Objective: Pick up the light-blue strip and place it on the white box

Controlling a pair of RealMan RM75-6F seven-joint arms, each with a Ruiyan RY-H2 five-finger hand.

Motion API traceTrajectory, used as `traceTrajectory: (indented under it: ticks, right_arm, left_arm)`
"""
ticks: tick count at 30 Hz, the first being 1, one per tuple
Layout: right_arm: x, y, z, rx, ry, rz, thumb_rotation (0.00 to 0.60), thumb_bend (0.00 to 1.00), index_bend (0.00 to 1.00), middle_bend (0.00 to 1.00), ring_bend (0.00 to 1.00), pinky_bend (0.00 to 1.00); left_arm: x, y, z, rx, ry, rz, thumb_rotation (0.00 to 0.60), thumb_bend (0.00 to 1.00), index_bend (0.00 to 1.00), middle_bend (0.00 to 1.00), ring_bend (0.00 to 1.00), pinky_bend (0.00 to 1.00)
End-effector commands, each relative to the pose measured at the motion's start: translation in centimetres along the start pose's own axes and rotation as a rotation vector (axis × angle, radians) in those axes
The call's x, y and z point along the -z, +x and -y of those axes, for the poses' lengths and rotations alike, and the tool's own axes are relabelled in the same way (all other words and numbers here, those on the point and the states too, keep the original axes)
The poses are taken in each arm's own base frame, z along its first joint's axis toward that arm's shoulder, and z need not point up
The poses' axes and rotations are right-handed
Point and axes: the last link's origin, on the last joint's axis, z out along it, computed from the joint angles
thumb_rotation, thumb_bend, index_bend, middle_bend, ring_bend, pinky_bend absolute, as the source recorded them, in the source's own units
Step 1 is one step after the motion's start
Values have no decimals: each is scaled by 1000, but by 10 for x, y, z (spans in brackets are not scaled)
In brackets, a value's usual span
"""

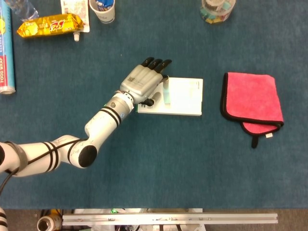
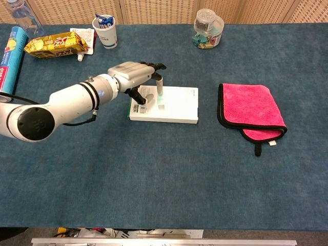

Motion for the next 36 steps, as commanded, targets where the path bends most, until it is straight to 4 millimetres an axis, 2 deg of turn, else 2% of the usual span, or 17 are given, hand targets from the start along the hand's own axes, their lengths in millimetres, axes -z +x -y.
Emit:
traceTrajectory:
  ticks: [1,5,9,14,17,20,23,26,28,30,32,34,36]
  right_arm:
    - [0,0,1,-1,3,0,600,188,269,387,373,413]
    - [-2,0,3,2,17,6,600,188,268,387,373,413]
    - [-7,1,9,9,56,13,600,188,269,387,373,413]
    - [-19,-2,25,16,134,49,600,190,269,387,373,413]
    - [-28,-6,37,32,186,85,600,242,268,387,373,413]
    - [-39,-10,51,45,245,113,600,276,269,387,373,423]
    - [-50,-16,67,55,306,141,600,294,269,401,393,474]
    - [-60,-21,84,69,371,168,600,350,269,466,467,577]
    - [-68,-25,97,79,417,182,600,383,268,563,563,685]
    - [-73,-28,108,87,455,203,600,459,268,743,741,856]
    - [-80,-34,119,102,493,239,600,532,268,857,862,949]
    - [-86,-40,128,113,521,273,600,620,268,941,951,993]
    - [-93,-45,137,122,541,304,600,755,268,999,1000,1000]
  left_arm:
    - [2,2,0,6,1,-6,539,490,361,0,0,0]
    - [7,10,4,40,11,-31,547,489,358,0,0,0]
    - [18,20,17,67,36,-69,579,490,329,0,0,0]
    - [39,30,35,134,62,-108,600,490,256,0,0,0]
    - [55,35,46,151,76,-159,600,490,214,0,4,11]
    - [72,37,59,152,95,-228,600,490,187,0,40,109]
    - [88,36,73,122,110,-286,600,490,176,36,134,253]
    - [108,35,92,63,138,-346,600,489,170,118,236,411]
    - [121,34,105,33,158,-378,600,489,170,177,305,503]
    - [133,32,118,23,189,-405,600,489,170,244,382,587]
    - [147,30,130,25,216,-427,600,490,170,306,459,658]
    - [157,29,140,23,241,-444,600,489,170,385,544,727]
    - [169,28,149,19,265,-466,600,490,171,503,651,800]
